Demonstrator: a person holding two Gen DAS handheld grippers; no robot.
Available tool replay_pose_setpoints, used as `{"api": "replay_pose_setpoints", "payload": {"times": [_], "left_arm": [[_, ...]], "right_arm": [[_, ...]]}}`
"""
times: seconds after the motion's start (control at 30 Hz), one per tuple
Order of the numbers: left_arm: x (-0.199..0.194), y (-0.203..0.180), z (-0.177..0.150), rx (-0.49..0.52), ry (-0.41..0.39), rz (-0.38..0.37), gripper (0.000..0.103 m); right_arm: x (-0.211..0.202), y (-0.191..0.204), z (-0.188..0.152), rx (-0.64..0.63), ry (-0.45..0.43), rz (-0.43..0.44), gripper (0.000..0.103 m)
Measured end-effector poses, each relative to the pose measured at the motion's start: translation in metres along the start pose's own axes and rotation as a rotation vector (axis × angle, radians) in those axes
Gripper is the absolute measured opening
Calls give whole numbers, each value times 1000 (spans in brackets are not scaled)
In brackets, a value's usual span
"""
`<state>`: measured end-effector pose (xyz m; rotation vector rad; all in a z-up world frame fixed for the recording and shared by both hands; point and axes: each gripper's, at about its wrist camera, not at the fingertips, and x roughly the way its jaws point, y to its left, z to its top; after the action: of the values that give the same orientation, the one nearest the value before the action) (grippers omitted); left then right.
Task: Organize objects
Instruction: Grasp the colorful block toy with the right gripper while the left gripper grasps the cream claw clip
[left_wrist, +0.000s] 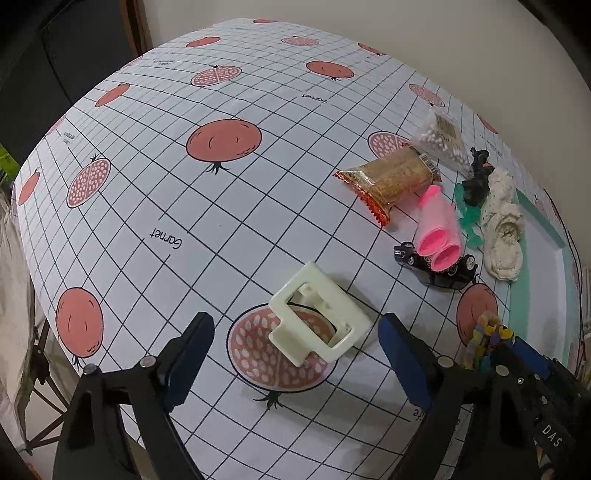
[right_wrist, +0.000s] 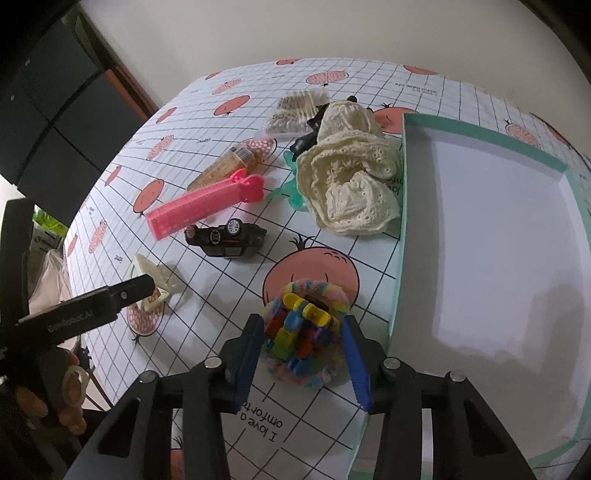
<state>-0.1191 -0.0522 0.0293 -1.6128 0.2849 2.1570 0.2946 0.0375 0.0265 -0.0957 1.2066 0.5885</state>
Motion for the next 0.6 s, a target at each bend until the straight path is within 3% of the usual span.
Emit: {"api": "replay_pose_setpoints", "payload": {"times": [0.1,0.3,0.4,0.6], "left_arm": [[2,-2,-1,19,7,-1,83],[6,-3,-2,50,14,-3,82],[10,-3,-3,71,29,-12,69],[9,-2,-4,99,28,-18,61]], "right_arm": [[4,-1,0,9,11,9,45],[10,2,-2,2,24,18,42],[13,0,-3,12,30,26,41],[14,-1,-3,22,33,33,39]]}}
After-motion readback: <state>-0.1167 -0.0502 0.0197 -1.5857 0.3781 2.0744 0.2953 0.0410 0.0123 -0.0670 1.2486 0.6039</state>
